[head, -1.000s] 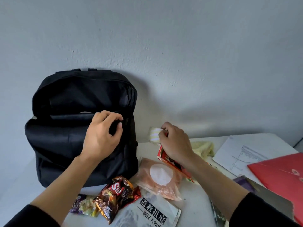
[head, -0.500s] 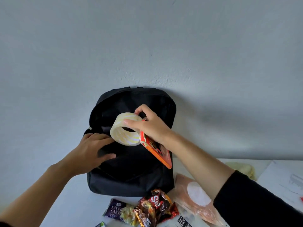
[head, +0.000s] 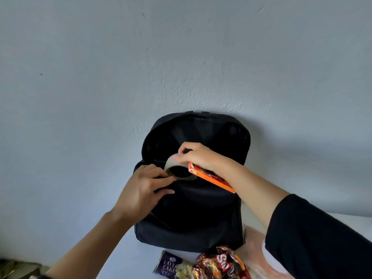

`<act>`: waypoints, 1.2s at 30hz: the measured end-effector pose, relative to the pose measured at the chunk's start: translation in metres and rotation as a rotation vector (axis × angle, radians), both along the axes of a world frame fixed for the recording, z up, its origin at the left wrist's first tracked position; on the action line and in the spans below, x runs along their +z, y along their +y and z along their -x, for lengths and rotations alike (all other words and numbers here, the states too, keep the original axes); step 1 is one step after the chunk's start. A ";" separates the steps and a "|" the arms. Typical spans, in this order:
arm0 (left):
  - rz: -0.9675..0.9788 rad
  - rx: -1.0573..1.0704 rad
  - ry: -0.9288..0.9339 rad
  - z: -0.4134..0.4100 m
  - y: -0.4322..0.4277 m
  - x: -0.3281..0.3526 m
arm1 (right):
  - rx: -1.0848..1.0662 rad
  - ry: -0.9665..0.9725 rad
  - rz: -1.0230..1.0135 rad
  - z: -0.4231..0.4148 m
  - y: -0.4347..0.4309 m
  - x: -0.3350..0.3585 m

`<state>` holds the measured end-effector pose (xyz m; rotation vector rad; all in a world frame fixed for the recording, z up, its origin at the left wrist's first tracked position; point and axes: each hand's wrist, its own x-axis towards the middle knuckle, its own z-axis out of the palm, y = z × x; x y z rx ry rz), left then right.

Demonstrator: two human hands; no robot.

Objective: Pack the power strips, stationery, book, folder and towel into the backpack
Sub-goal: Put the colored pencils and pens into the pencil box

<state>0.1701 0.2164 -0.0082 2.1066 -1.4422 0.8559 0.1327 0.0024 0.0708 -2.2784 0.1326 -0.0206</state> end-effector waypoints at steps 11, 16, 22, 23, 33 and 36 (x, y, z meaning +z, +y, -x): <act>-0.043 -0.003 0.052 -0.003 0.001 -0.009 | 0.031 -0.031 0.138 -0.023 0.026 -0.026; -0.117 0.125 0.162 -0.005 0.009 0.006 | 0.074 0.057 0.231 -0.025 0.012 -0.025; -0.282 0.152 0.058 -0.019 0.012 0.004 | 0.025 0.066 0.240 -0.024 0.017 -0.042; -0.283 0.160 0.072 -0.022 0.012 0.005 | -0.039 0.007 0.184 -0.022 0.017 -0.036; -0.407 0.118 0.277 -0.024 0.014 0.018 | -0.189 -0.373 -0.641 -0.022 0.016 0.008; -0.348 0.098 0.371 -0.021 0.011 0.025 | -0.261 -0.449 -0.476 -0.025 0.020 -0.013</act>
